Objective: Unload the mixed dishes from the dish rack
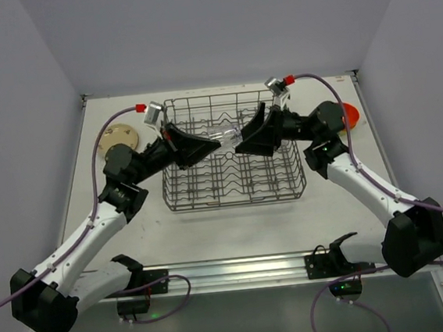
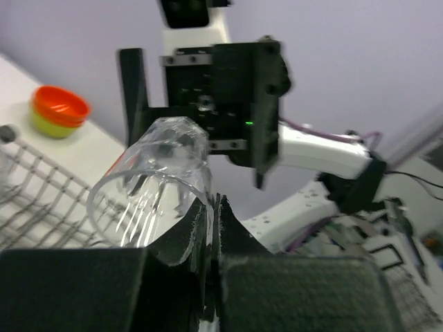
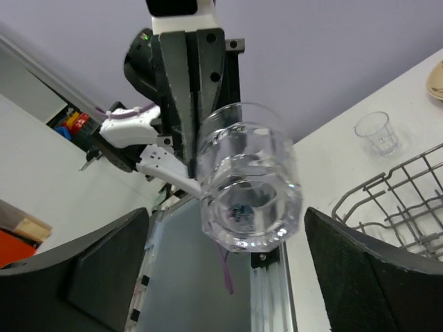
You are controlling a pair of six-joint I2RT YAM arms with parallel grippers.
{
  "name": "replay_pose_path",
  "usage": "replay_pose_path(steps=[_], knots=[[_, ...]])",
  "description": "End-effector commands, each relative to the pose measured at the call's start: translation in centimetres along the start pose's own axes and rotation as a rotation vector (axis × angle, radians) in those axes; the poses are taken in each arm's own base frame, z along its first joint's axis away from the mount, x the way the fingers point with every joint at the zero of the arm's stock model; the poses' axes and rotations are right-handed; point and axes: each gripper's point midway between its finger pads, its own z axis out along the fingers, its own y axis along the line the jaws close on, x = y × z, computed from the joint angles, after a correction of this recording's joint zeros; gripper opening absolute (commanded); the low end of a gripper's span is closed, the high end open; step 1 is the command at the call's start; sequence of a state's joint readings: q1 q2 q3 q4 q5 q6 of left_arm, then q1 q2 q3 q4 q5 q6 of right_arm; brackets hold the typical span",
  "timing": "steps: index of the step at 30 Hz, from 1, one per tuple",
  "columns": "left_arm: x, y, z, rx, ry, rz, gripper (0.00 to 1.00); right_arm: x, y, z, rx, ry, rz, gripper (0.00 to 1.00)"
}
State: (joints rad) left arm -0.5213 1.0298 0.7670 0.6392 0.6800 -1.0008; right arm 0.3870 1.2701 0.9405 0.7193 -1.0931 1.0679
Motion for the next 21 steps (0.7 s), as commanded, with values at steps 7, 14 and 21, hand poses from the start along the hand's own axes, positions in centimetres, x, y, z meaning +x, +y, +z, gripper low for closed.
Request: replay_pose_path(steps=[7,14,21], knots=[[-7.4,10.9,-14.2,-1.339,0.004,0.255,0.00,-1.3,-9.5,-7.1,0.780,-0.100,-0.045,0.99],[-10.9,18.1,-34.9,-1.891,-0.153,-0.049,0.00,0.2,-10.0,-10.3,0.944,-0.057,-0.094,0.99],[-9.0,21.4,-40.1,-2.079,-0.170,-0.186,0.00,1.0,-8.5,-10.6,0.923,-0.063,-0.102,0.99]])
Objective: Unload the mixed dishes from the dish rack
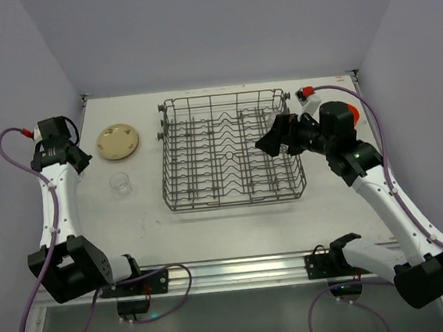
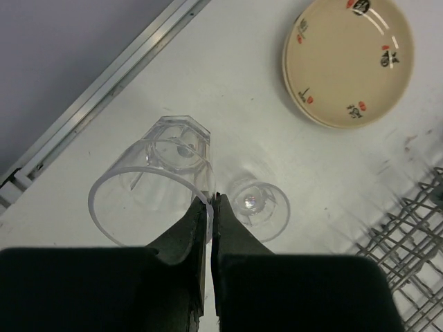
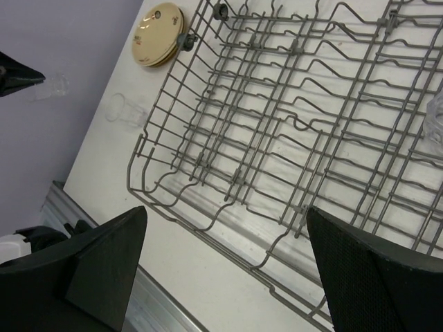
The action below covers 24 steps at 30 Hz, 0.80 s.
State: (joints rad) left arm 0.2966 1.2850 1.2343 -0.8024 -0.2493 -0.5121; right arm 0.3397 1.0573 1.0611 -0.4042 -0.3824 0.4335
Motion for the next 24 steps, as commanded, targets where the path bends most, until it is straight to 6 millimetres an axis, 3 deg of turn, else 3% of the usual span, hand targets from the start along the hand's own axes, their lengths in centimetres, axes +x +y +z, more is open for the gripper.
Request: replay_pose_path(steps=[1,4,10,18,24], knots=[[0.5,2.0,2.2,-0.079,0.040,0.007,0.00,-0.3,0.6,-1.4,-0.006,-0.028,-0.047,0.99],[2.4,2.0,4.9,-0.043,0.163,0.023,0.00,0.0,0.6,-1.5,-0.018,-0.029,-0.052,0.99],[5.4,-0.5,8.4,0.086,0.328,0.031,0.00,0.1,1.2,-1.4,-0.053,-0.029,-0.054,0.99],[6.9,0.5,11.3,0.019,0.374,0.066,0.00,0.0,0.9,-1.6,-0.037,-0.042,-0.060,0.99],[7.0,-0.2,12.1,0.031,0.404,0.068,0.00,0.2,0.5,-1.5,-0.018,-0.038,-0.058,0.99]])
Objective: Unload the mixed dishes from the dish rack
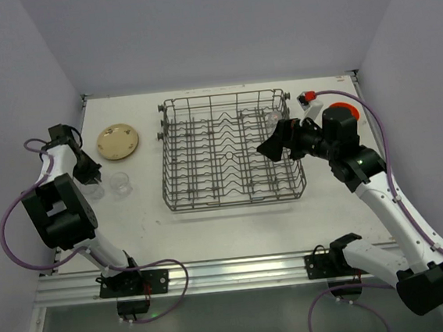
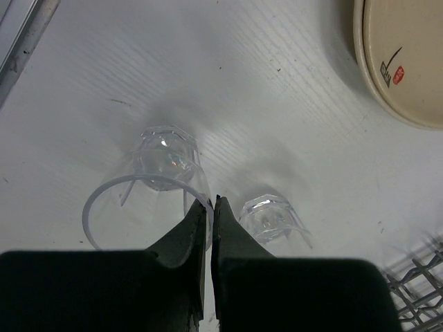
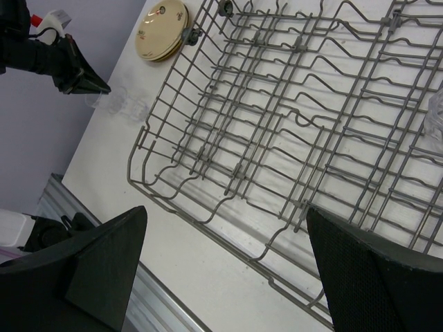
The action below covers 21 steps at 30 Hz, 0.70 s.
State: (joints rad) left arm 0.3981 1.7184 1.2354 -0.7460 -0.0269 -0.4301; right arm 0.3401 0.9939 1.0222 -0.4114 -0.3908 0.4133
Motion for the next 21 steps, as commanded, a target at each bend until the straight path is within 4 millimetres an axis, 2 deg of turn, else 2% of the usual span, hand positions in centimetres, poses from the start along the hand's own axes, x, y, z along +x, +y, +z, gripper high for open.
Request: replay_pose_path(steps=[1,4,8,13,14,15,16,17,19,20,21], knots=[[-1.2,-0.8,0.5,0.032,-0.009,0.029,0.00,-0.5,0.2,-0.2,-0.003,-0.024,-0.030,0.99],[-1.2,-1.5,0.2,0.060,-0.008,0.036,0.03,-0.4,0.0,0.1,0.001,-0.017,-0.027,0.99],[-1.4,-2.3,-0.3,0.099,-0.011,0.043,0.16,-0.3,-0.1,0.3,0.000,-0.011,-0.026,0.99],[-2.1,-2.6,-2.2,0.117,-0.062,0.047,0.39,-0.2,-0.4,0.4,0.012,-0.006,-0.024,0.99],[-2.3,-2.6,-2.6,0.119,-0.074,0.048,0.47,-0.2,-0.4,0.5,0.013,-0.008,-0.024,0.99],[-2.4,-2.5,-3.0,0.113,-0.083,0.048,0.51,-0.2,-0.5,0.5,0.015,-0.006,-0.025,0.99],[-3.1,-2.3,-4.1,0.103,-0.121,0.045,0.56,-0.3,-0.6,0.5,0.022,-0.009,-0.025,0.99],[-3.5,-2.2,-4.8,0.100,-0.144,0.044,0.64,-0.1,-0.9,0.6,0.032,-0.005,-0.028,0.99],[-5.0,-2.2,-8.1,0.098,-0.242,0.038,0.73,-0.2,-1.7,0.7,0.074,-0.013,-0.031,0.99],[-5.4,-2.2,-9.6,0.091,-0.276,0.042,0.82,-0.3,-2.1,0.7,0.094,-0.019,-0.037,0.99],[-5.5,-3.6,-12.7,0.117,-0.357,0.085,0.87,-0.3,-2.5,0.8,0.114,-0.023,-0.036,0.99]])
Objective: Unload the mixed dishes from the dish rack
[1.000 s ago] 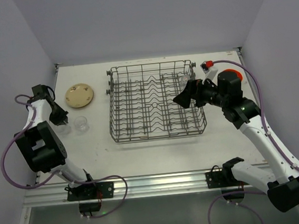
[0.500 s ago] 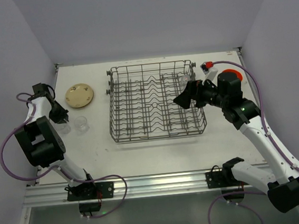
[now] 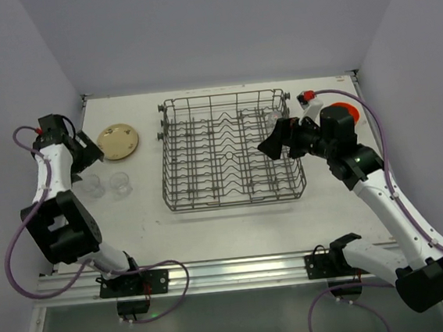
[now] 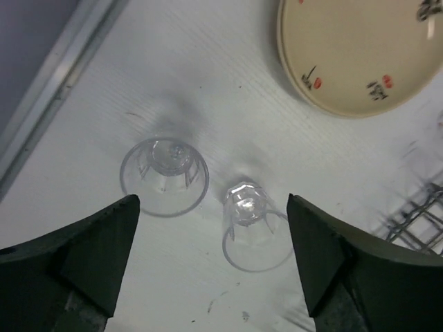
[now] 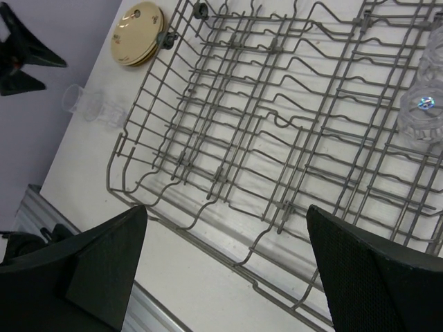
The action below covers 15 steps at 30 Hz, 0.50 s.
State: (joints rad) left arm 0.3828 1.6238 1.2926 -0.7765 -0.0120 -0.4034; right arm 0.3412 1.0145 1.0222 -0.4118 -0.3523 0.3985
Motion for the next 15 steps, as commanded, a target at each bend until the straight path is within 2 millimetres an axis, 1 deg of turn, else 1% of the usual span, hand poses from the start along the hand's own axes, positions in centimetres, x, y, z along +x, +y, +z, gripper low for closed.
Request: replay_pose_path(steps=[1,2,3,4,5,6,7,8,9,10,11,12,13,14,15], knots=[[-5.7,-2.8,-10.7,0.020,-0.347,0.073,0.93,-0.5,-2.3,0.6,0.112,-0.033,-0.026,0.99],[-5.8,-3.9,-12.8,0.031,-0.393,0.107,1.00,-0.6,-2.7,0.6,0.133,-0.035,-0.027,0.99],[-5.1,-6.3,-16.2,0.104,-0.465,0.166,1.00,-0.7,-3.1,0.8,0.154,-0.040,-0.027,0.99],[-4.5,-7.7,-18.3,0.175,-0.496,0.206,1.00,-0.8,-3.7,1.1,0.178,-0.042,-0.020,0.99],[-3.5,-9.0,-19.7,0.249,-0.507,0.249,1.00,-1.0,-4.1,1.2,0.205,-0.054,0.010,0.99],[-2.1,-10.7,-23.3,0.371,-0.582,0.300,1.00,-1.6,-4.0,1.2,0.211,-0.067,0.017,0.99],[-0.1,-11.3,-23.3,0.446,-0.563,0.353,1.00,-1.9,-4.0,1.4,0.211,-0.081,0.022,0.99],[0.9,-12.5,-24.5,0.527,-0.606,0.383,1.00,-2.1,-4.3,1.5,0.218,-0.082,0.031,0.99],[2.6,-12.3,-27.4,0.628,-0.678,0.404,1.00,-2.4,-4.1,1.5,0.209,-0.087,0.031,0.99],[5.2,-12.0,-24.9,0.656,-0.631,0.448,1.00,-2.4,-3.9,1.7,0.195,-0.081,0.031,0.99],[5.8,-12.0,-25.0,0.693,-0.669,0.459,1.00,-2.3,-3.8,2.0,0.188,-0.065,0.032,0.99],[7.2,-11.3,-26.4,0.753,-0.719,0.470,1.00,-2.8,-3.6,2.0,0.188,-0.060,0.032,0.99],[9.2,-11.0,-24.0,0.767,-0.666,0.485,1.00,-2.2,-4.3,2.0,0.230,-0.020,0.045,0.99],[10.1,-10.9,-23.6,0.793,-0.659,0.485,1.00,-2.2,-5.0,2.2,0.270,0.000,0.035,0.99],[11.0,-10.5,-24.1,0.832,-0.674,0.487,1.00,-2.9,-6.8,2.7,0.370,0.005,0.030,0.99]])
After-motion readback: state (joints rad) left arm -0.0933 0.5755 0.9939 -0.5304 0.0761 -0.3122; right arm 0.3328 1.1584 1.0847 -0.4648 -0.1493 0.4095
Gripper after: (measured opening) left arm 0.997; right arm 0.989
